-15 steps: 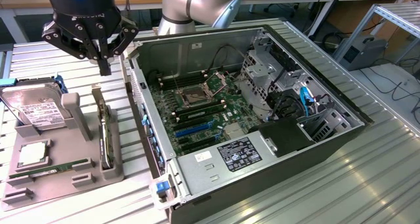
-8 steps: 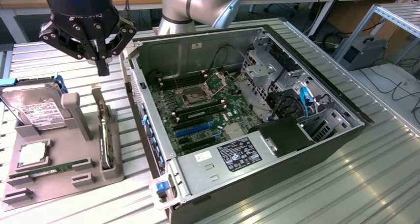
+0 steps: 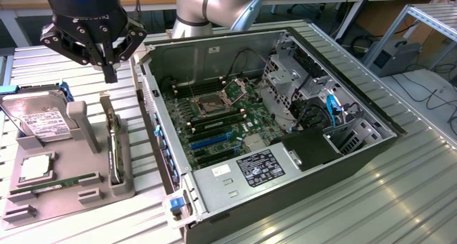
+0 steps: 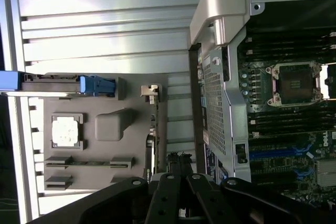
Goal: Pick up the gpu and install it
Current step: 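Reach for the gpu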
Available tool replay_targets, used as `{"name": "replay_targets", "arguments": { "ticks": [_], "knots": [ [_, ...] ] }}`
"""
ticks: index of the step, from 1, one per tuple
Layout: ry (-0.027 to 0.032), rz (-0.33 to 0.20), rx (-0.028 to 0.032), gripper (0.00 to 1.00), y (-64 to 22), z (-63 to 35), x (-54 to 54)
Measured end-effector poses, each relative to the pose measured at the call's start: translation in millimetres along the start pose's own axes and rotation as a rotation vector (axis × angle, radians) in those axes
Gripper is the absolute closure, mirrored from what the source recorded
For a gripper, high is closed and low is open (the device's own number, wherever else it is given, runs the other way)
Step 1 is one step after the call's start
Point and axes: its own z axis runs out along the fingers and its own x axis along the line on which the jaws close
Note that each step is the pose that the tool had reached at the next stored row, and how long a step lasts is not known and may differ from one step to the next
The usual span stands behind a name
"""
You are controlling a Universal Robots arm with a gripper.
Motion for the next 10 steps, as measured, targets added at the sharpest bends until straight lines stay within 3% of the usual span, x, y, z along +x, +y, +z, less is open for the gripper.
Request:
{"name": "replay_targets", "arguments": {
  "ticks": [10],
  "knots": [
    [-0.0001,0.0,0.0,0.89,-0.2,-0.1,2.8]
  ]
}}
